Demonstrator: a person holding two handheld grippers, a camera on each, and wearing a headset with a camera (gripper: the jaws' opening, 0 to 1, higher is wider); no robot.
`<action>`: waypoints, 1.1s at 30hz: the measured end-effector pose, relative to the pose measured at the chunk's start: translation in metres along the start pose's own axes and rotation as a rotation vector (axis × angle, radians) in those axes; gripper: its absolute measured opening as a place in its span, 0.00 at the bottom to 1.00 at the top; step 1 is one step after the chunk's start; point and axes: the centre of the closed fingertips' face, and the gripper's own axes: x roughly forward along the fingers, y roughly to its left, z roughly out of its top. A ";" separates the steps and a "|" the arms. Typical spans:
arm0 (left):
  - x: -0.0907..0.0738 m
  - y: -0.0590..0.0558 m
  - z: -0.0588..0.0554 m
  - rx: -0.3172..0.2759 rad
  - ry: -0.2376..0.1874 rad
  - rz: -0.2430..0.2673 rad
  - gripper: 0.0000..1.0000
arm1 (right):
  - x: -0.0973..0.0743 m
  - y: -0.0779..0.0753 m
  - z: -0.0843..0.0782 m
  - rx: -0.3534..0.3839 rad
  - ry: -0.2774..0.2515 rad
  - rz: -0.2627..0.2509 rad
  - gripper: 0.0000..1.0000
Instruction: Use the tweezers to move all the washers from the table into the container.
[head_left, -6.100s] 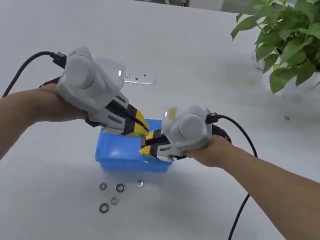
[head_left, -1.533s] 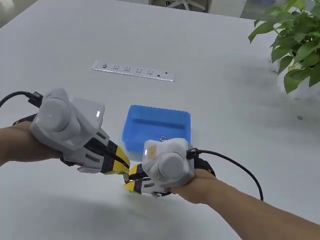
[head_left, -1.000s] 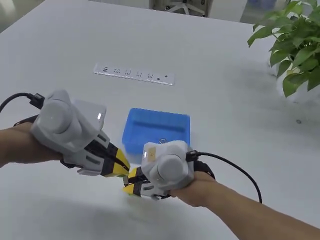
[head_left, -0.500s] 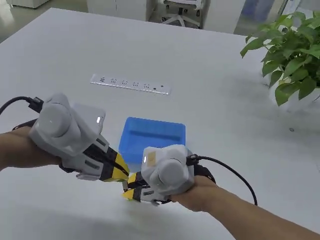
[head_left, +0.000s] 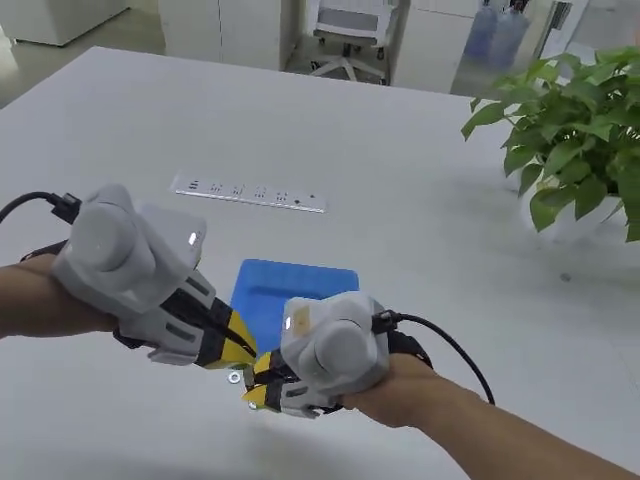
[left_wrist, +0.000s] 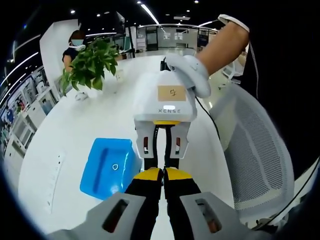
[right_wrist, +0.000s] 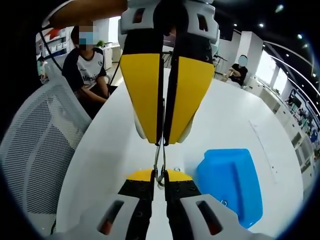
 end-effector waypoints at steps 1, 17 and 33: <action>0.000 0.000 0.001 0.001 -0.001 0.000 0.06 | -0.001 -0.001 0.001 0.001 0.000 -0.002 0.09; -0.007 0.025 0.022 0.042 -0.017 0.007 0.06 | -0.024 -0.028 0.007 -0.006 -0.004 -0.052 0.09; -0.009 0.056 0.030 0.065 -0.020 0.012 0.06 | -0.031 -0.062 0.008 0.004 -0.019 -0.095 0.09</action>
